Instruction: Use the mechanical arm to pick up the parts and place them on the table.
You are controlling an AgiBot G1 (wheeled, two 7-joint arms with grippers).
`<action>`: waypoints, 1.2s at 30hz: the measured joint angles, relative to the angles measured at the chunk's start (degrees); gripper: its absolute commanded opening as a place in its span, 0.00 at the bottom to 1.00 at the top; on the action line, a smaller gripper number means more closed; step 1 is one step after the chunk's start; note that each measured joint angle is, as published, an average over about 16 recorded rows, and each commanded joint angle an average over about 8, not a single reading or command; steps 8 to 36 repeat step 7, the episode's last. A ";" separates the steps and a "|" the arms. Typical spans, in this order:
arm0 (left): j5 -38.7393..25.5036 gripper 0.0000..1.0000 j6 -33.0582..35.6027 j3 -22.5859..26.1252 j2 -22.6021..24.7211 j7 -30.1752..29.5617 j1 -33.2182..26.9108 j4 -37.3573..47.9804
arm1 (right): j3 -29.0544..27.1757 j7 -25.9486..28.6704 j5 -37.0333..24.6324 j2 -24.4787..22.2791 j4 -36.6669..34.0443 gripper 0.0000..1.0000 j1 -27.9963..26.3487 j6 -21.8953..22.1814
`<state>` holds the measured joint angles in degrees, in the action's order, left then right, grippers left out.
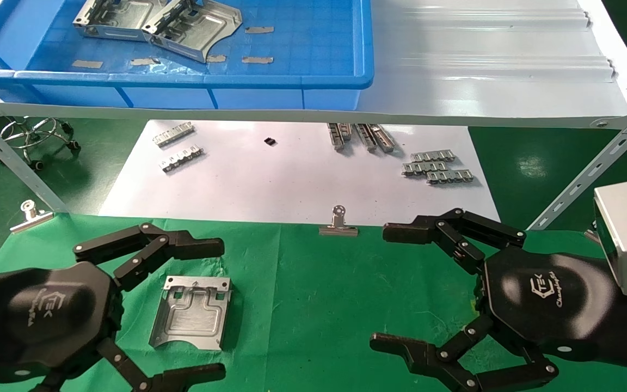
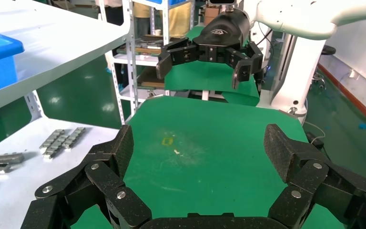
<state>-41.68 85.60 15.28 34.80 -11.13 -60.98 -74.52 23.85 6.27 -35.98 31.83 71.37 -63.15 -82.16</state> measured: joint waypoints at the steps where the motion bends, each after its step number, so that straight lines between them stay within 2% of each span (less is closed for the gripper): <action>1: 0.02 1.00 -0.02 -0.14 -0.04 -0.11 0.11 -0.18 | 0.00 0.00 0.00 0.00 0.00 1.00 0.00 0.00; 36: 0.13 1.00 -0.10 -0.57 -0.17 -0.36 0.46 -0.71 | 0.00 0.00 0.00 0.00 -0.01 1.00 0.01 0.00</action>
